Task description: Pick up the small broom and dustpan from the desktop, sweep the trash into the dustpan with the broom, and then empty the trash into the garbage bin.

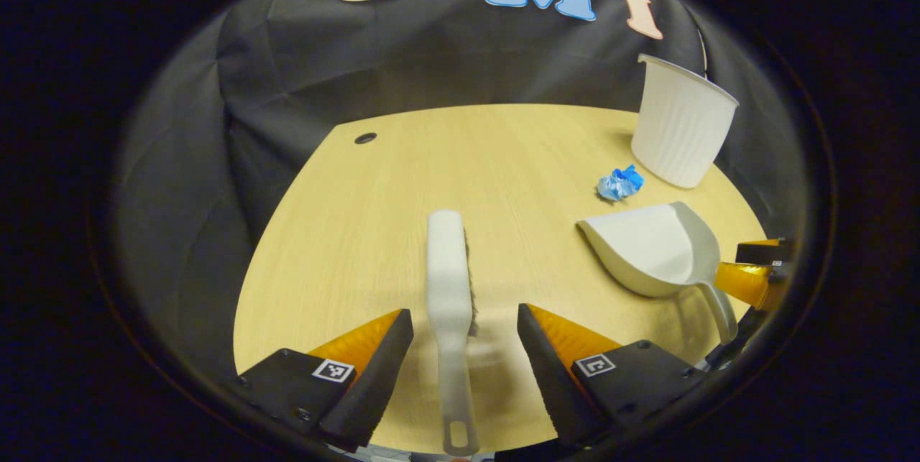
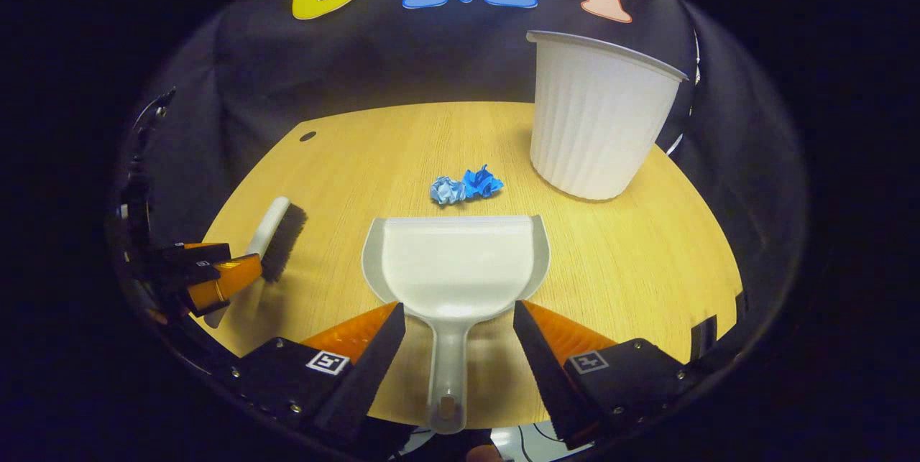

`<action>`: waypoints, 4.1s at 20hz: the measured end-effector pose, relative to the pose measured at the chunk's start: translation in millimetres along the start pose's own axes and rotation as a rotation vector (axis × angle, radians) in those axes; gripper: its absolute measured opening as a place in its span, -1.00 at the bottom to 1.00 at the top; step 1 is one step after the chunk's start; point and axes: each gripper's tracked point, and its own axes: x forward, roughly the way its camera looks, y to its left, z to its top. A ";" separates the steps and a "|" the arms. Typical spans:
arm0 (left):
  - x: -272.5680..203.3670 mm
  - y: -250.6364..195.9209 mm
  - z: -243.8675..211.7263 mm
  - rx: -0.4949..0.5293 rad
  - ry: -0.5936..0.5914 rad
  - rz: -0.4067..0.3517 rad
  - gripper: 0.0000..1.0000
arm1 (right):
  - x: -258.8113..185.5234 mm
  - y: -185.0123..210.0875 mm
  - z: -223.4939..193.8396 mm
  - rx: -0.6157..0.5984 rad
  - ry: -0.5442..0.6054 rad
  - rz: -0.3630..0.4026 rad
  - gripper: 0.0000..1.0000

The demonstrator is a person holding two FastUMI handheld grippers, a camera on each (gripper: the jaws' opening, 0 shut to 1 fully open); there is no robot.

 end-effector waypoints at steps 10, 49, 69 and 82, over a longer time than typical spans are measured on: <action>31.6 6.8 -25.7 0.011 0.135 -0.004 0.83 | 27.8 1.8 -31.6 0.027 0.180 -0.006 0.89; 131.1 -99.2 95.9 0.296 0.095 -0.171 -0.22 | 50.7 -62.0 -33.1 -0.170 0.282 0.102 -0.41; 169.4 -224.6 124.5 0.694 0.124 -0.528 -0.17 | 52.1 -77.5 -17.6 -0.277 0.325 0.171 -0.41; 115.9 -263.1 92.0 0.641 0.200 -0.669 -0.12 | 68.6 -66.7 13.6 -0.284 0.301 0.182 -0.42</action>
